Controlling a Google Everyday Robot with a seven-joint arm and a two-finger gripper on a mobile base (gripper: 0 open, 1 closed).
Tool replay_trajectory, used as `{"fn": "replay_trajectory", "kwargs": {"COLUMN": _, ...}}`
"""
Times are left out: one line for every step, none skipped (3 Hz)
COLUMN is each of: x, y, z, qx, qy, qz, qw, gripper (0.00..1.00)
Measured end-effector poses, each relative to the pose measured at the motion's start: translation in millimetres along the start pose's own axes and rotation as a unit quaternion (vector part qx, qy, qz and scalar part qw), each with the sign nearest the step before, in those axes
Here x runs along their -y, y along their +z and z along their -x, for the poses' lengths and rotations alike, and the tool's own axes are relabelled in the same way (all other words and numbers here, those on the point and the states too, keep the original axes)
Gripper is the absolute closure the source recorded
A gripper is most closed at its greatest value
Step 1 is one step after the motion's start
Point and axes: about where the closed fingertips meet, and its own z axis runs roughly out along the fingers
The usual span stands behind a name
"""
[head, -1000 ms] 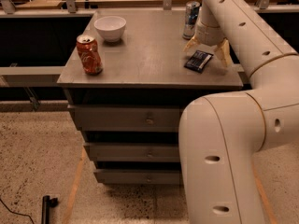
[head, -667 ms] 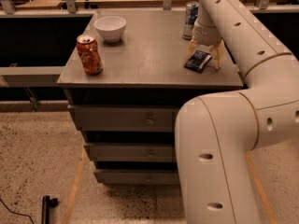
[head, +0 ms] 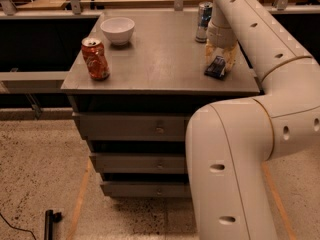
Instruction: Move rxbar blueberry near white bowl
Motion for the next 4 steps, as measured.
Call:
{"fn": "replay_trajectory", "kwargs": {"x": -1, "y": -2, "z": 0, "qx": 0.000, "qy": 0.001, "qz": 0.000, "qw": 1.0000, "gripper": 0.77}}
{"fn": "replay_trajectory", "kwargs": {"x": -1, "y": -3, "z": 0, "qx": 0.000, "qy": 0.001, "qz": 0.000, "qw": 1.0000, "gripper": 0.89}}
{"fn": "replay_trajectory", "kwargs": {"x": -1, "y": -3, "z": 0, "qx": 0.000, "qy": 0.001, "qz": 0.000, "qw": 1.0000, "gripper": 1.00}}
{"fn": "replay_trajectory", "kwargs": {"x": 3, "y": -29, "z": 8, "qx": 0.019, "qy": 0.026, "qz": -0.066, "qw": 0.9973, "gripper": 1.00}}
